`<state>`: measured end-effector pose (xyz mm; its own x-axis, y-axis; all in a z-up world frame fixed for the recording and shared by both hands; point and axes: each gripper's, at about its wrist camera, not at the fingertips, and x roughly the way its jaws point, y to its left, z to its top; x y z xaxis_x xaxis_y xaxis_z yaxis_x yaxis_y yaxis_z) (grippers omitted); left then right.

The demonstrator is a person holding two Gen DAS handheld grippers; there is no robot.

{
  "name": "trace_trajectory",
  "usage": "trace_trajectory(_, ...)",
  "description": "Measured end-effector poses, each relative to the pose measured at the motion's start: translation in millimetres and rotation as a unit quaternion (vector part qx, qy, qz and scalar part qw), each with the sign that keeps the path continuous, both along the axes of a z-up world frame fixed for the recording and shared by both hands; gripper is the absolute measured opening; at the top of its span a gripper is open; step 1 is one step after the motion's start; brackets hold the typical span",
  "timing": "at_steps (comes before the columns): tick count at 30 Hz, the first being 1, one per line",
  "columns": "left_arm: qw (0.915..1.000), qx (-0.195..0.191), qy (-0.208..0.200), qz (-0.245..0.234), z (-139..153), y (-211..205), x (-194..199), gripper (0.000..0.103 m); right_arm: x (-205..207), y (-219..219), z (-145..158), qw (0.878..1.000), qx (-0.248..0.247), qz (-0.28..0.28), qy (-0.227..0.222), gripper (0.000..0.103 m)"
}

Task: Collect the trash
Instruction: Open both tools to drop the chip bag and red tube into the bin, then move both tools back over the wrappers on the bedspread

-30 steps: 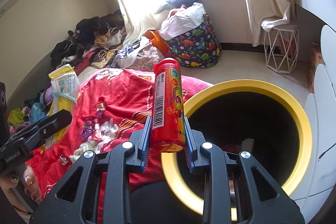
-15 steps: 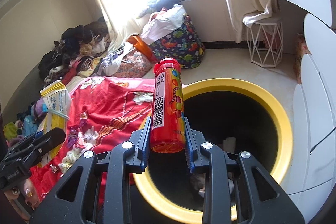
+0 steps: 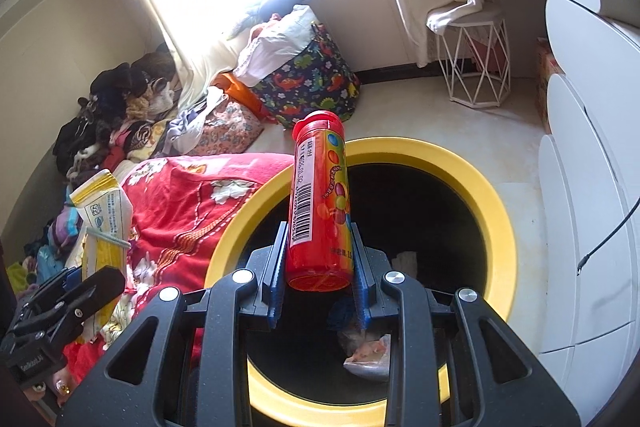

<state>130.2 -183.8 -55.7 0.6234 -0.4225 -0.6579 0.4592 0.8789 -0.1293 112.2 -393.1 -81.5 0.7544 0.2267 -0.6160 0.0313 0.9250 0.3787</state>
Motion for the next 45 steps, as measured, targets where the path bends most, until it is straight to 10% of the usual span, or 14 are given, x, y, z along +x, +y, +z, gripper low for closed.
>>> trace_trajectory(4,1.0,0.003,-0.001,-0.009,0,-12,6,0.043,2,-8,-3,1.0,0.006,-0.012,0.004,0.029)
trace_trajectory(7,0.9998,-0.005,0.0,-0.017,0,-19,12,0.051,2,-19,-6,0.999,0.026,-0.034,0.008,0.056)
trace_trajectory(9,0.9998,-0.016,-0.003,-0.013,0,-21,14,0.091,0,-25,-9,0.998,0.028,-0.05,0.011,0.058)
trace_trajectory(45,0.9888,-0.026,-0.055,0.136,28,81,2,0.092,-8,47,24,0.997,-0.025,0.034,-0.065,0.069)
